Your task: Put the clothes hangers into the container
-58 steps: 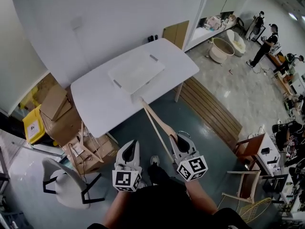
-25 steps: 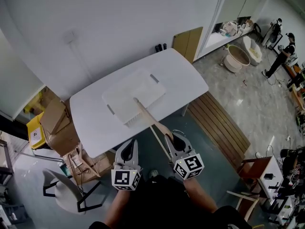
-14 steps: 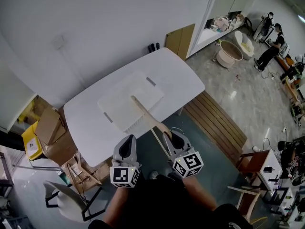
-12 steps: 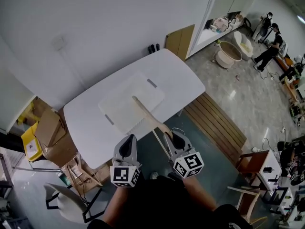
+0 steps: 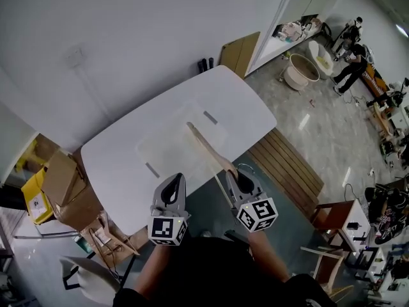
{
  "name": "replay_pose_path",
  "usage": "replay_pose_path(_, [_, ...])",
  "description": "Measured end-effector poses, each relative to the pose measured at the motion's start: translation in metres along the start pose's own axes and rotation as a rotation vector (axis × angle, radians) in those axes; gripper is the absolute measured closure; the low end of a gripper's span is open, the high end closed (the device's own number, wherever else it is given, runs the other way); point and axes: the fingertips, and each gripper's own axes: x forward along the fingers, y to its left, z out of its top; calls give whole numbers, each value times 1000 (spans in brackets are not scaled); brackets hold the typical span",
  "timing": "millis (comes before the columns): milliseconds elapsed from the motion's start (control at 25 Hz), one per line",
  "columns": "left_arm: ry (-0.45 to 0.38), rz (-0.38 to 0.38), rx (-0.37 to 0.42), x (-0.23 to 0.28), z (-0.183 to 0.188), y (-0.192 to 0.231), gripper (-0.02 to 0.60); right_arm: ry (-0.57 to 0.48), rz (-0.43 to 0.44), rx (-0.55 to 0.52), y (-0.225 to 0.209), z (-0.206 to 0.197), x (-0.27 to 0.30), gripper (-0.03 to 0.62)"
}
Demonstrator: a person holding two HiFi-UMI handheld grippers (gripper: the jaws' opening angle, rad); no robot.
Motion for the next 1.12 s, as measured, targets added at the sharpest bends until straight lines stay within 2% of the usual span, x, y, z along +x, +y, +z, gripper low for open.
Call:
replay_pose_path(280, [-4,-20,-12,19,4,23,577,39,-8,-27,-7,9,35,531])
replay_pose_path(720, [30,-17,-15,29,-2,54,577,163,42,-71,-1,-4,81,531])
replay_pose_path(1120, [26,-19,-36,33,0,70,577,259,70,-131,1,-7,100,531])
